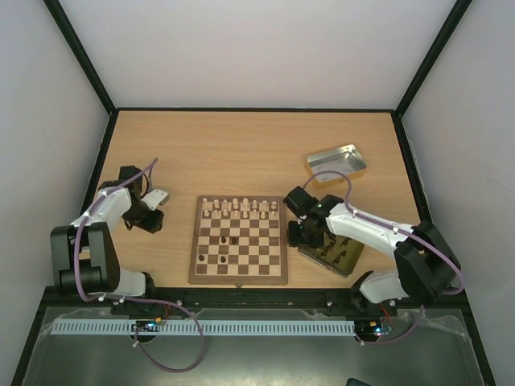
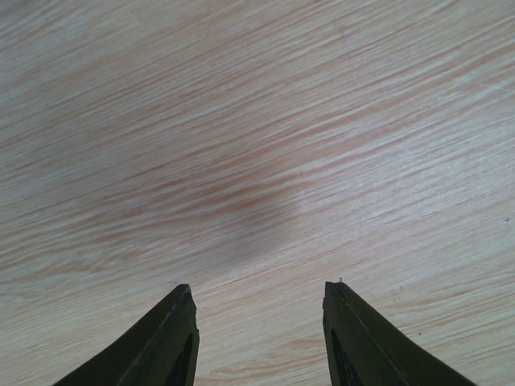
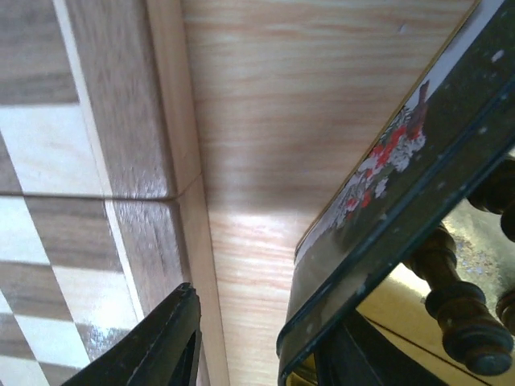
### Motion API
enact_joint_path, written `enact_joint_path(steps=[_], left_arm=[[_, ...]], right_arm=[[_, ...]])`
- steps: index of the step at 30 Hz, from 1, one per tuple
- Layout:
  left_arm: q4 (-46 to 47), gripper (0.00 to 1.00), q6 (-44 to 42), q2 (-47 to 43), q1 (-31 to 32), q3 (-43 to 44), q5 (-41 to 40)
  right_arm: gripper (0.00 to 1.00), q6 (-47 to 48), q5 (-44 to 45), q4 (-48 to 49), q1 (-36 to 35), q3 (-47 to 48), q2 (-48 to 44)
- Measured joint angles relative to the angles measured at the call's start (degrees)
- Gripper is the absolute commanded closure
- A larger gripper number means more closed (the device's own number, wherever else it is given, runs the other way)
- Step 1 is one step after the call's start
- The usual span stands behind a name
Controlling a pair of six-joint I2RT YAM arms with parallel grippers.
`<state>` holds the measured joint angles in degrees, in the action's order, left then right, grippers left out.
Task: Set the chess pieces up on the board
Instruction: Move the storage box to the center of the board.
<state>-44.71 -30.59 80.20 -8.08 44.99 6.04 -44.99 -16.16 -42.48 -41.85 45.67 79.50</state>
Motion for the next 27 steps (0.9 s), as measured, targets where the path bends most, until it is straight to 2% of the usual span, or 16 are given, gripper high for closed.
enact_joint_path(steps=[7, 20, 27], left_arm=[[0.44, 0.56, -0.02, 1.29, 0.0, 1.2, 0.07], [0.72, 0.56, -0.07, 1.73, -0.26, 1.2, -0.15], [0.72, 0.56, -0.04, 2.69, -0.26, 1.2, -0.13]], right_arm=[[0.61, -0.55, -0.37, -2.25, -5.25, -1.88, -1.49], [0.6, -2.43, -2.54, -7.45, -10.36, -5.92, -9.33], [0.61, -6.19, -4.57, -7.67, -18.38, -7.45, -9.68]])
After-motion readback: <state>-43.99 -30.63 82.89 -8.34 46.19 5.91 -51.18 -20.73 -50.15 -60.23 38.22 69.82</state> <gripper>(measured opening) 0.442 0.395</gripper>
